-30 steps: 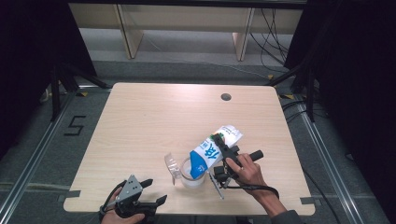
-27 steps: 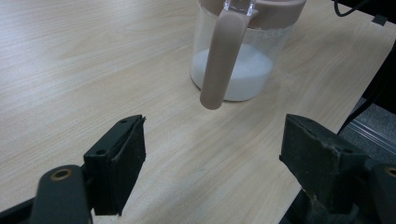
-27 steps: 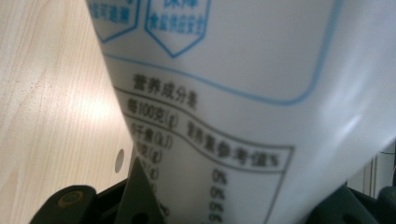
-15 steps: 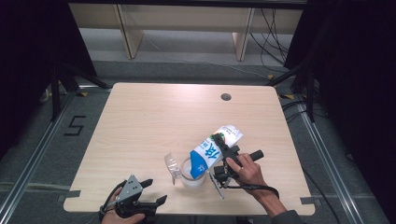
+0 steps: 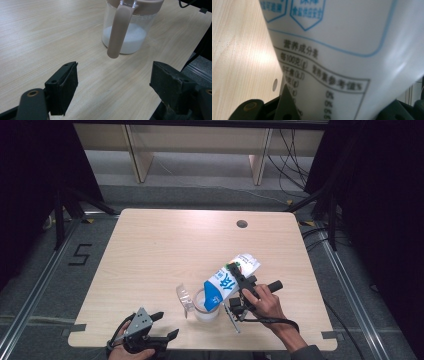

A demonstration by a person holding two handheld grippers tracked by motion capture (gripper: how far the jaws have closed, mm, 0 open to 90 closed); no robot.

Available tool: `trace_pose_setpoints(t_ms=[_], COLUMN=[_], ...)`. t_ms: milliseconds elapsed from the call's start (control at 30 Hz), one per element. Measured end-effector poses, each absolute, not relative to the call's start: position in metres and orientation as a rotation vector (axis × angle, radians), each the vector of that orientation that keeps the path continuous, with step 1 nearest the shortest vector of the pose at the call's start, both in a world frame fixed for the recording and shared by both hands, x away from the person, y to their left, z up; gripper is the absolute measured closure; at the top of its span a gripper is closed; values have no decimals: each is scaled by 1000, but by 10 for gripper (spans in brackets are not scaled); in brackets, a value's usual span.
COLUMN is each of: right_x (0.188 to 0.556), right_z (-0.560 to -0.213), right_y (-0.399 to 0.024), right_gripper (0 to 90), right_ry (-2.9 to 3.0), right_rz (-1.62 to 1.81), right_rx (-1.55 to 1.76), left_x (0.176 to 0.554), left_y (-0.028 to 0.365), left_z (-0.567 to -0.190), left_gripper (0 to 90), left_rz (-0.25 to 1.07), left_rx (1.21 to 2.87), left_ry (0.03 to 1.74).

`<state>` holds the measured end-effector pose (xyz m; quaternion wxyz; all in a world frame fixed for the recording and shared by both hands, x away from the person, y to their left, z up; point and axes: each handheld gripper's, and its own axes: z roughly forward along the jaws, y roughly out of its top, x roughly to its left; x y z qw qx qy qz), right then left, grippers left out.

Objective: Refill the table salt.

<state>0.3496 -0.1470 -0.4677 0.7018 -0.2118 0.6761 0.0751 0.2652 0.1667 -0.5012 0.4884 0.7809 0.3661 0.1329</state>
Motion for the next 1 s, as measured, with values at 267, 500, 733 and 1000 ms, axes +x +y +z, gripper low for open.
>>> trace_pose_setpoints(t_ms=[267, 500, 733, 1000], right_x=[349, 349, 349, 349], right_z=[-468, -468, -469, -468], right_y=[-146, -147, -146, -147], right_gripper=[653, 655, 662, 670], right_ry=[1512, 1512, 1513, 1516], right_rz=[155, 155, 154, 153], right_rx=[-474, -471, -475, -474], left_x=[265, 265, 265, 265], left_y=[167, 167, 167, 167], left_z=[-501, -501, -501, -501], left_gripper=[216, 217, 216, 216], left_rz=[323, 321, 320, 320], left_rx=[1895, 1894, 1892, 1893], left_ry=[892, 892, 889, 889])
